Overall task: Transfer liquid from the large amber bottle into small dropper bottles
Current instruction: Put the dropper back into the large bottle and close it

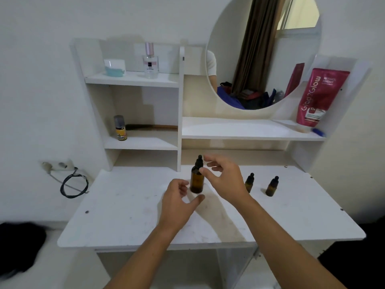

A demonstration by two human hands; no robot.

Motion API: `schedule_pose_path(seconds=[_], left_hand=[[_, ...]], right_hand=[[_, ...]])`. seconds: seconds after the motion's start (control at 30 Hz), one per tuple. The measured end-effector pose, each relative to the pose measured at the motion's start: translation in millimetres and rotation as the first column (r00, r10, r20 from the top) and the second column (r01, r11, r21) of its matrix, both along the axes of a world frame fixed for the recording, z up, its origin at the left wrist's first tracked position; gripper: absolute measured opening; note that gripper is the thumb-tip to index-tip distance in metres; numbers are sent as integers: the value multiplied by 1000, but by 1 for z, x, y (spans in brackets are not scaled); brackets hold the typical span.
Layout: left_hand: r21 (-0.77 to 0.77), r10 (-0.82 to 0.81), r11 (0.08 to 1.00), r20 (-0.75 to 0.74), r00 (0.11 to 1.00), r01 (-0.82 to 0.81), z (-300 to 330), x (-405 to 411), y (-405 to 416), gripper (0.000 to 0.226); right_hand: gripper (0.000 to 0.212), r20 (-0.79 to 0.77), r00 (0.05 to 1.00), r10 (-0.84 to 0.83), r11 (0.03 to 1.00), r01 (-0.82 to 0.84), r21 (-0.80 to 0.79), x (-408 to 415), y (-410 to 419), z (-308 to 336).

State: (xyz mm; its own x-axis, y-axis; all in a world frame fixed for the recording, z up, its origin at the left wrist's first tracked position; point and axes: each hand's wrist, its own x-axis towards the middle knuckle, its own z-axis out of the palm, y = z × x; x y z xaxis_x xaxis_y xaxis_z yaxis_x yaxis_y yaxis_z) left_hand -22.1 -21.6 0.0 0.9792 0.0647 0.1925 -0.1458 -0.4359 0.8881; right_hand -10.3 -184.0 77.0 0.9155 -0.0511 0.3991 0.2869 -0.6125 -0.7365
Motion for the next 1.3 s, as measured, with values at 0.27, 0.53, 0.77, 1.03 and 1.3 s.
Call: schedule_pose_path(seconds=[0.27, 0.53, 0.77, 1.03, 1.3], left_hand=[[-104, -66, 993, -42, 997, 61, -6, 31, -3, 67], [-87, -114, 990, 10, 993, 114, -7, 34, -3, 41], [-81, -105, 991, 7, 994, 106, -7, 36, -4, 38], [-61, -104, 993, 2, 995, 104, -7, 36, -5, 36], [-63, -105, 992, 15, 994, 106, -9, 35, -5, 38]], right_hand=[[28, 11, 1000, -27, 998, 28, -63, 14, 11, 0], [22, -28, 998, -63, 998, 62, -28, 20, 12, 2], [34, -25, 999, -28, 999, 27, -27, 18, 12, 9], [43, -85, 994, -65, 998, 63, -31, 23, 10, 11], [35, -126, 990, -70, 997, 69, -17, 25, 14, 11]])
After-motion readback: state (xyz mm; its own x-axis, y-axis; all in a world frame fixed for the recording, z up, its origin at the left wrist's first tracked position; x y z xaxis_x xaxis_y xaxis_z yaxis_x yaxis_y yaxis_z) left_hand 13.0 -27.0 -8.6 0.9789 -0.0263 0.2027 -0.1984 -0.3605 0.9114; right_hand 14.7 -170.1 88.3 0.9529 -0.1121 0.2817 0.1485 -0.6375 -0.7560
